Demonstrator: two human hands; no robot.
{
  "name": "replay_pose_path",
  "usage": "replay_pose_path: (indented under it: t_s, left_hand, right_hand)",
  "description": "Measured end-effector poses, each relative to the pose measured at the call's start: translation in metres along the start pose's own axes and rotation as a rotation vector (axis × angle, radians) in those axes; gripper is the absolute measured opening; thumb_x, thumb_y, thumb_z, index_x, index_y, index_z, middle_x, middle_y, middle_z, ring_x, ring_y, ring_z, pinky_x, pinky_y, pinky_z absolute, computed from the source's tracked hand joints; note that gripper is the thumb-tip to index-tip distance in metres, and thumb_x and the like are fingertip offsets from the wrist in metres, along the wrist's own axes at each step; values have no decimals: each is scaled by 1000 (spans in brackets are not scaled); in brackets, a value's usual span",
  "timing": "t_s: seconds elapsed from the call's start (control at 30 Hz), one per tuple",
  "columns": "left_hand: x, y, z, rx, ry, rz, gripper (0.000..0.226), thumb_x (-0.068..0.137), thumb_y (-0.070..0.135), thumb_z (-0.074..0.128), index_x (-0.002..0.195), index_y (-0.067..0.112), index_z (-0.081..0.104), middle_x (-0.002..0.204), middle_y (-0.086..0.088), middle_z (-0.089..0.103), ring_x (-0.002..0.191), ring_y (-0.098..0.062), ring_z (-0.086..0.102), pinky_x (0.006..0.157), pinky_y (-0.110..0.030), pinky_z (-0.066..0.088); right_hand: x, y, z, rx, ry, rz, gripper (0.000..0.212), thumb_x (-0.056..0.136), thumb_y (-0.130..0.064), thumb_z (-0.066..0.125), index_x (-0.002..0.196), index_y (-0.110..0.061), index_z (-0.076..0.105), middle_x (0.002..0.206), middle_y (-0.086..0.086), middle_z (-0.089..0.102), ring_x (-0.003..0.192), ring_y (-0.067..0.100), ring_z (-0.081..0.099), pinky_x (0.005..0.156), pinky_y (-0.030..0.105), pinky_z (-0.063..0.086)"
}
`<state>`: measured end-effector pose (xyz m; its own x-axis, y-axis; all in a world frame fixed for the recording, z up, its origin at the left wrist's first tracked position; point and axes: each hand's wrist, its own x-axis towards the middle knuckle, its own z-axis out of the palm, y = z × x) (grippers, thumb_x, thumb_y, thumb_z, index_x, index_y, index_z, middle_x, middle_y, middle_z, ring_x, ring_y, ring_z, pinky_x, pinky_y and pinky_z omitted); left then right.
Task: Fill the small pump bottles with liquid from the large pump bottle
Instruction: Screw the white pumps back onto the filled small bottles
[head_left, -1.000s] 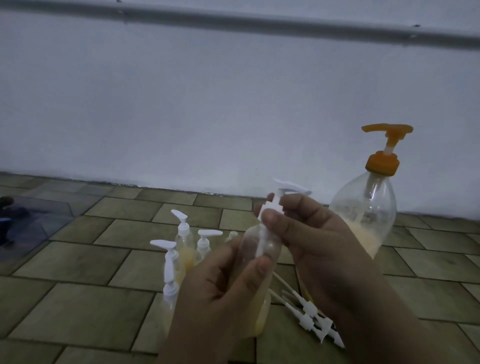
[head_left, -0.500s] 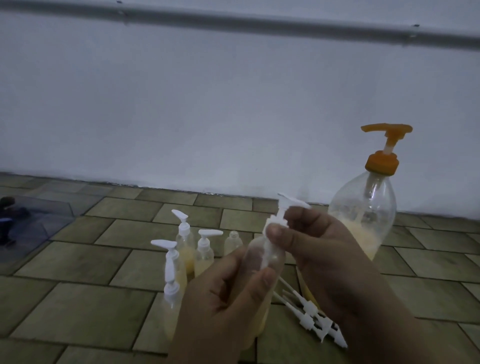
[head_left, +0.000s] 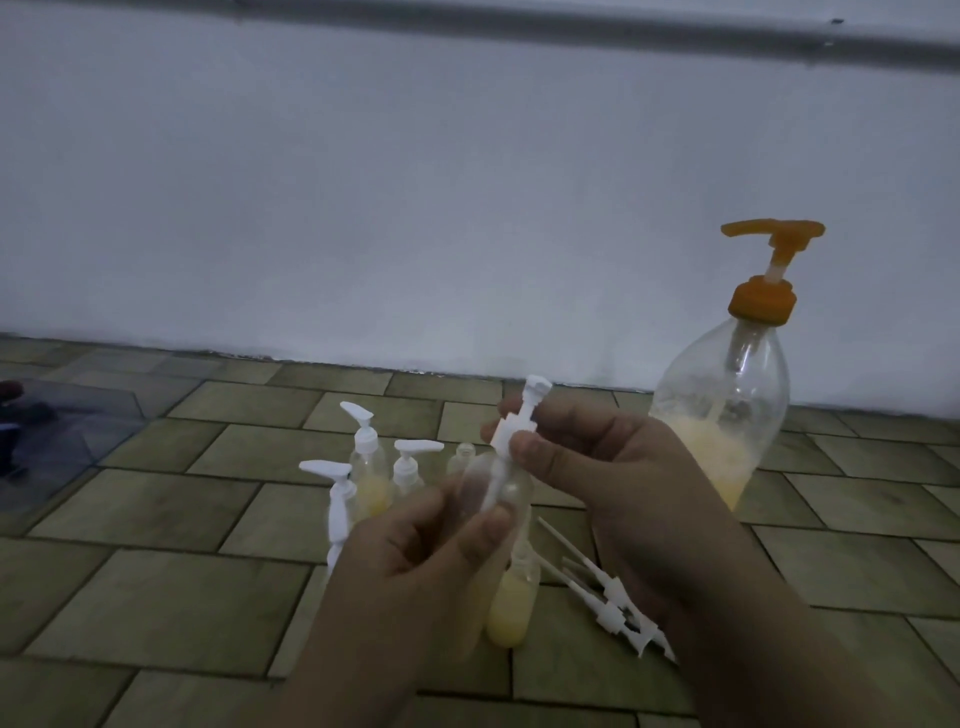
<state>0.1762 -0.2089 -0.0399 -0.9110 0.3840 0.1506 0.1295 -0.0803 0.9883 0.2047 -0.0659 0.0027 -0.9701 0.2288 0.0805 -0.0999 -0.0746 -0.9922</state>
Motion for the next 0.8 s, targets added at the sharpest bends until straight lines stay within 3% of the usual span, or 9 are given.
replay_pose_path:
  t_s: [0.07,0.2,0.3,0.37,0.43,0.5,0.57,0.7,0.8]
  left_hand:
    - [-2,-6,2,37,22,12,26,59,41,64,83,34,73,78,13,72,70,4,65,55,-9,48]
    - [-6,-36,9,156,138,92,48,66,59,68,109,39,63,100,27,68,96,12,60,74,-8,47]
    - [-3,-53,7,255,170,52,46,71,48,68,113,36,55,104,16,65,97,3,60,73,-13,49]
    - [0,-65,5,341,182,21,50,79,33,68,125,30,46,116,13,58,106,-5,55,87,-28,50]
    - [2,-75,4,431,186,11,49,85,23,64,128,27,40,121,14,50,112,-6,48,95,-32,44]
    - [5,-85,5,496,195,30,47,88,15,61,127,26,39,118,14,46,109,-2,43,91,-24,38]
    - [8,-95,5,536,199,18,45,89,9,58,127,22,38,116,12,44,108,-2,41,90,-20,33]
    - [16,-109,7,588,235,-22,44,89,4,55,127,17,38,116,6,43,111,-9,43,91,-21,34]
    - [22,-113,10,606,293,-9,48,89,2,54,132,14,35,123,4,40,110,-5,38,93,-21,32]
  right_hand:
    - [0,10,4,7,114,-7,27,64,-17,73,91,-9,73,85,4,74,83,18,70,73,28,54]
    - [-4,34,15,-112,231,-39,20,75,-14,73,95,-17,73,89,-3,74,87,14,69,77,32,55]
    - [-11,33,6,-318,161,-67,38,67,-36,75,104,-33,69,100,-23,67,94,-4,61,74,16,51]
    - [-15,32,-6,-330,276,-105,45,60,-47,70,103,-37,67,100,-28,64,92,-12,56,72,13,48]
    - [-22,33,-19,-151,440,-176,28,69,-39,68,95,-29,70,96,-16,69,86,-8,61,65,9,46]
    - [-29,38,-31,-64,579,-208,9,79,-26,67,87,-26,71,93,-10,71,83,-4,63,67,13,45]
    - [-34,49,-43,-71,646,-202,11,84,-17,64,85,-26,70,93,-7,71,84,0,64,71,18,44]
    - [-43,79,-60,-187,710,-123,20,84,-11,64,82,-30,70,89,-7,70,77,3,62,64,17,49]
    - [-48,99,-66,-255,740,-38,19,82,-7,66,77,-25,69,83,-7,69,82,16,61,65,27,45]
